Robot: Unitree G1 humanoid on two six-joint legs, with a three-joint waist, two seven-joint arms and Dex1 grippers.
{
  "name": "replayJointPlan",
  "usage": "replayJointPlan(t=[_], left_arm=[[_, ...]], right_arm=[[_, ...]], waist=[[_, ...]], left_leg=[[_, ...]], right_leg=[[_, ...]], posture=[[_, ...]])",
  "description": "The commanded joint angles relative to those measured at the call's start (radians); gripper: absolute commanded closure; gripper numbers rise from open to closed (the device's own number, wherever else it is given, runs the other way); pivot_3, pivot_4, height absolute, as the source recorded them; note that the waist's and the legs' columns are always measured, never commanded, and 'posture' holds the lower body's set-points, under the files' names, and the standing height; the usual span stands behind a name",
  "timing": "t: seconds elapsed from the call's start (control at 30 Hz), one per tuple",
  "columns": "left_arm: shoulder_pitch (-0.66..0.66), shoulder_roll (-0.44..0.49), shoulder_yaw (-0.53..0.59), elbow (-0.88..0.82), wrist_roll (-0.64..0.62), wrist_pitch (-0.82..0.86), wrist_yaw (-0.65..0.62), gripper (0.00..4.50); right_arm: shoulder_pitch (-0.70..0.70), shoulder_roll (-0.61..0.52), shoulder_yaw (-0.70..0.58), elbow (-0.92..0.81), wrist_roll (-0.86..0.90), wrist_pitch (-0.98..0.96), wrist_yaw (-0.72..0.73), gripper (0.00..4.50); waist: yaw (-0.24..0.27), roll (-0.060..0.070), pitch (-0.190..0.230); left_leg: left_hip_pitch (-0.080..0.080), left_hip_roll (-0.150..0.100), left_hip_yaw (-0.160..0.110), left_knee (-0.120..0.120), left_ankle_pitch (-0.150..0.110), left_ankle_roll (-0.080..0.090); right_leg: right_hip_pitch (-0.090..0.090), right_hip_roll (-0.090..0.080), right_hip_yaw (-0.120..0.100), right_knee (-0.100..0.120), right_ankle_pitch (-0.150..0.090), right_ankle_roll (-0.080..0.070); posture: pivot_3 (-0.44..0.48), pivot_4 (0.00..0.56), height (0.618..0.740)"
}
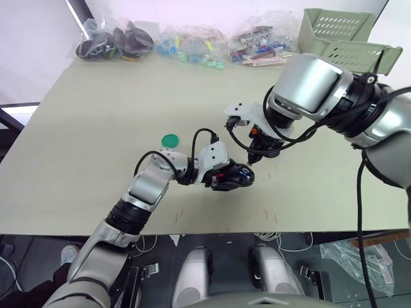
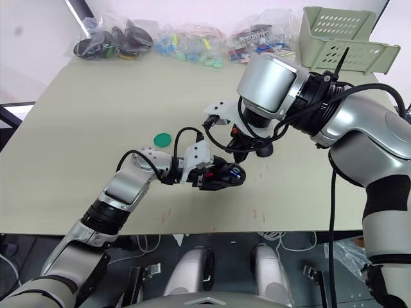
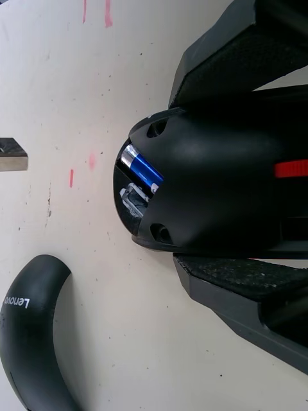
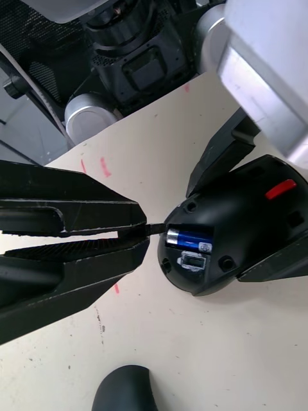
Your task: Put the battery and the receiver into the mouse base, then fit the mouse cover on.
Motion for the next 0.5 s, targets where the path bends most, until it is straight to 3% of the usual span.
replayJointPlan(t=[0.03,0.5], left_arm=[[0.006,0.007,0.021,-0.017,-0.01,-0.023,-0.006,1.1],[0.015,0.01,0.014,-0.019,-0.009,-0.025,-0.016,1.1]], right_arm=[[0.001,0.006,-0.044,0.02,-0.011,0.0,-0.004,4.5],[0.042,0.075,-0.063,0.076,-0.037,-0.002,-0.038,4.5]], waist=[[0.0,0.0,0.0],[0.0,0.0,0.0]], left_leg=[[0.0,0.0,0.0,0.0,0.0,0.0],[0.0,0.0,-0.001,0.0,0.0,0.0]], right_leg=[[0.0,0.0,0.0,0.0,0.0,0.0],[0.0,0.0,0.0,0.003,0.0,0.0]], posture=[[0.0,0.15,0.74],[0.0,0.15,0.74]])
